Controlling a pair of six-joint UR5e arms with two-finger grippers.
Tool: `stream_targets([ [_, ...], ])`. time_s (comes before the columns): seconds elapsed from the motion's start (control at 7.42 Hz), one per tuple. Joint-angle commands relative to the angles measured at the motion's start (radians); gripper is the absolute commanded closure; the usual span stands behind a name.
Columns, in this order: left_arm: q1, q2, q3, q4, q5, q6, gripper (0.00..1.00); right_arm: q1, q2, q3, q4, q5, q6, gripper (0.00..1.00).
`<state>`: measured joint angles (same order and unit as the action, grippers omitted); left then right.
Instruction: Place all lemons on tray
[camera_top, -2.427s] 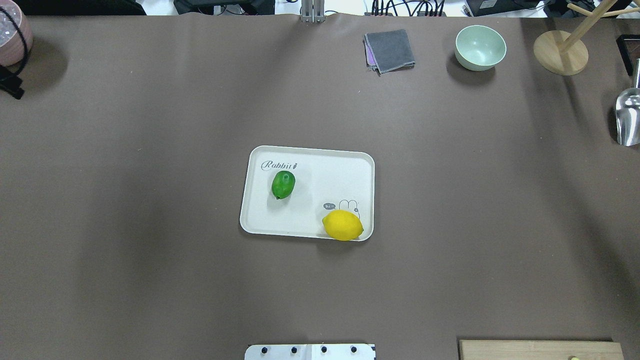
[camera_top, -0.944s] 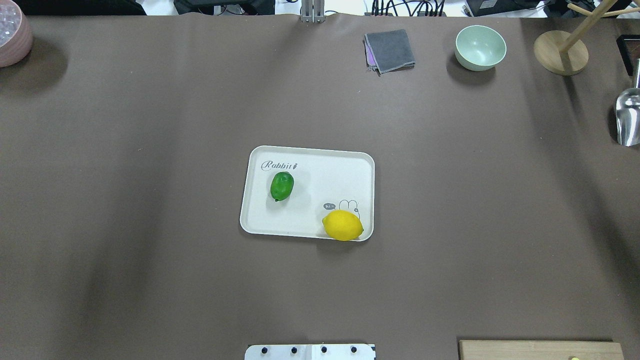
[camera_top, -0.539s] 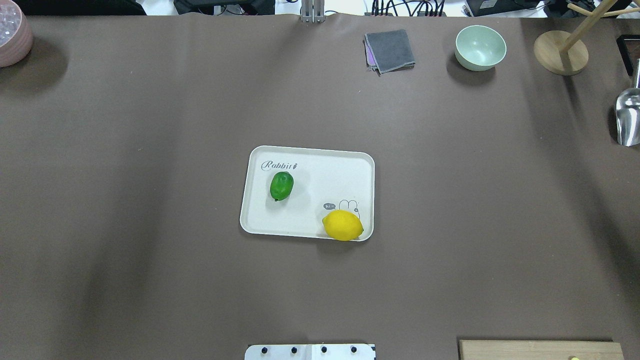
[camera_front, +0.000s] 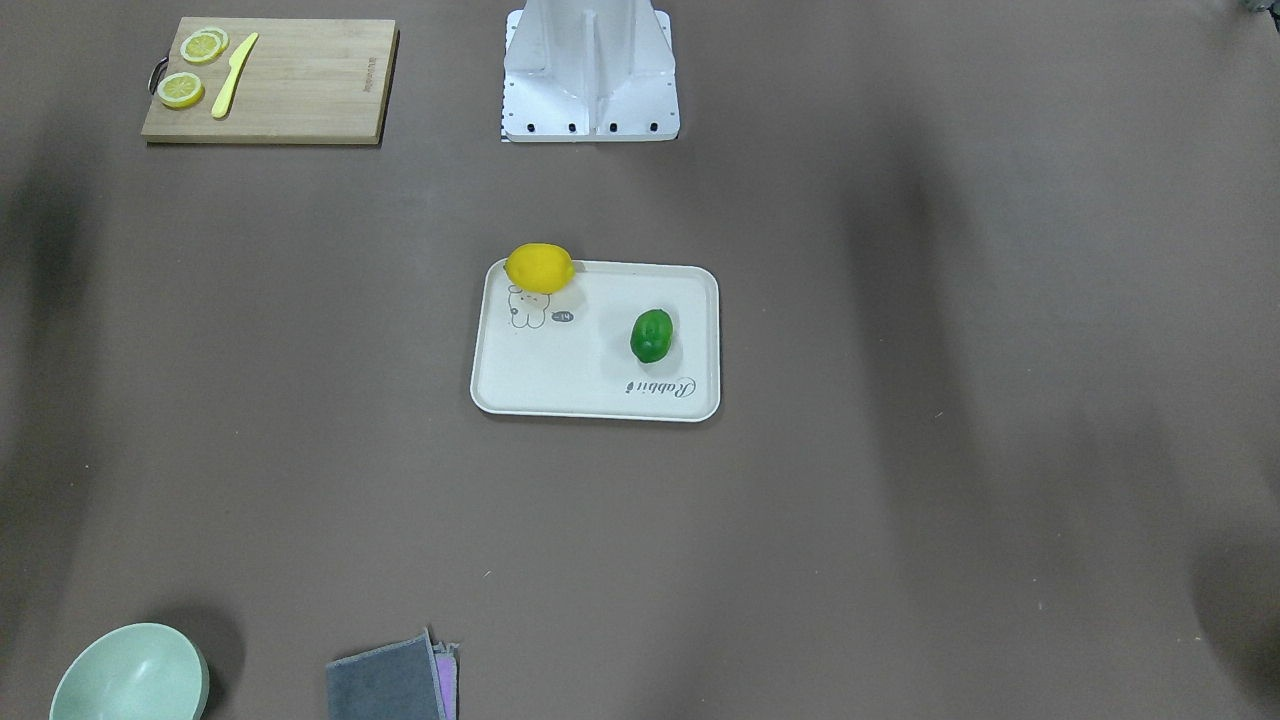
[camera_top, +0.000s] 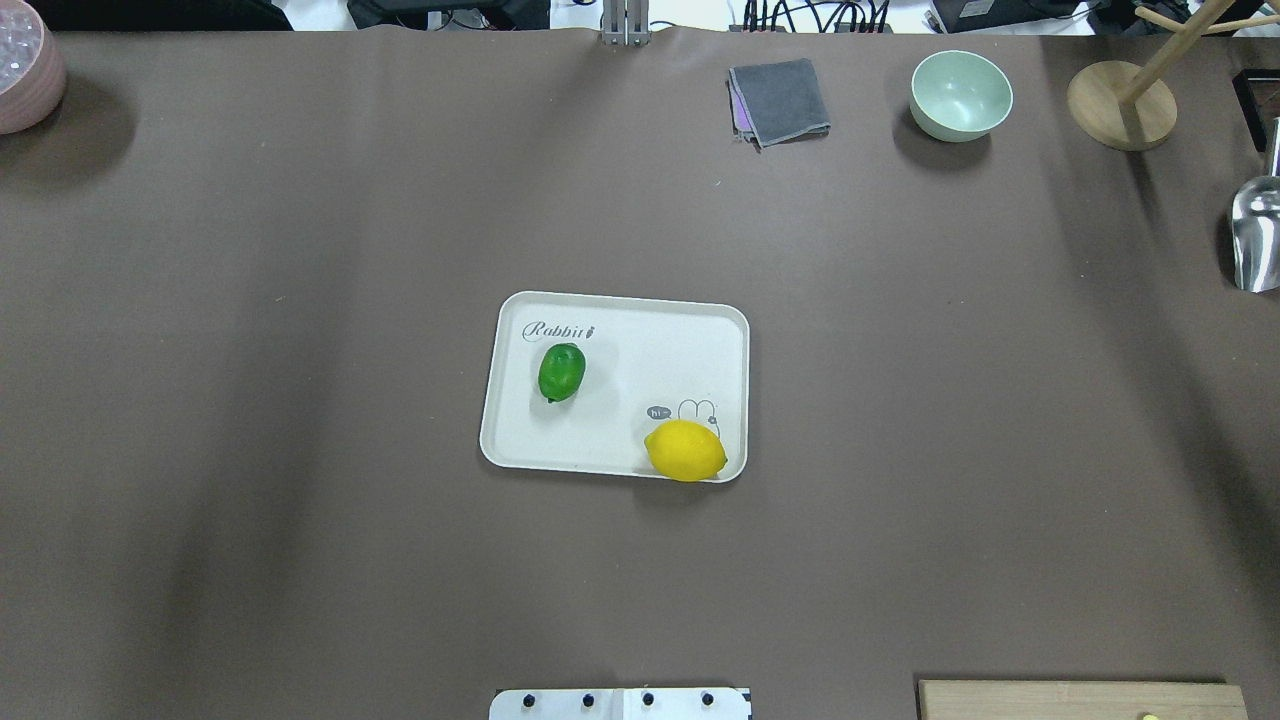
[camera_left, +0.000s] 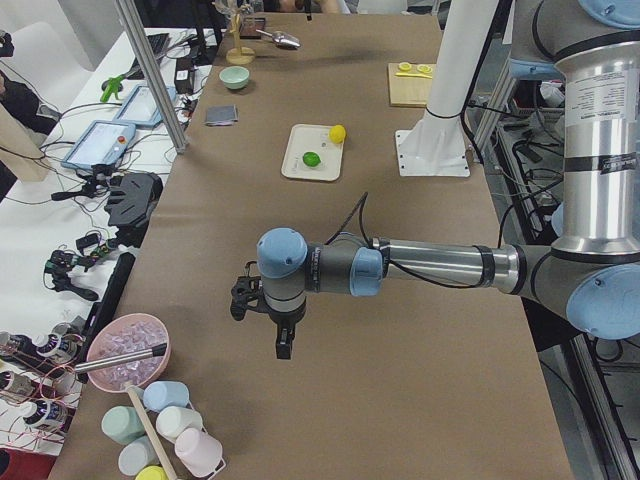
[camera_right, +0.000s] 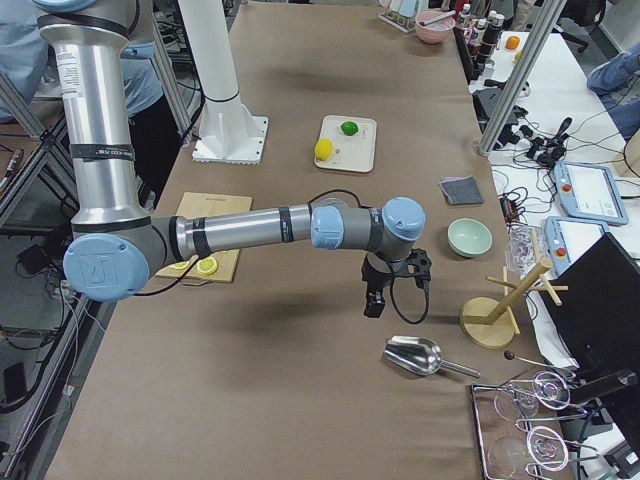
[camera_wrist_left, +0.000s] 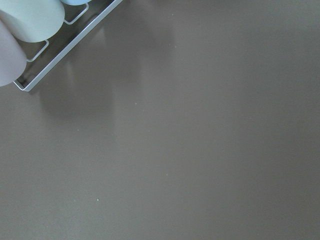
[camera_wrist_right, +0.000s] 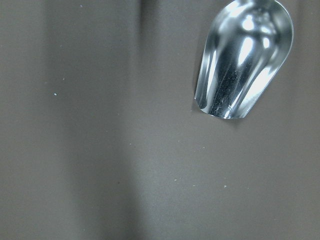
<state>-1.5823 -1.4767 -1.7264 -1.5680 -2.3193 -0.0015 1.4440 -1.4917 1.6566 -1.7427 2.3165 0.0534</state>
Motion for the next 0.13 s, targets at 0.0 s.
stream_targets([
  [0.0, -0.001, 0.0, 0.001, 0.0, 0.0, 0.0, 0.02, 0.03, -0.004, 0.006, 0.011, 0.007, -0.001, 0.0],
])
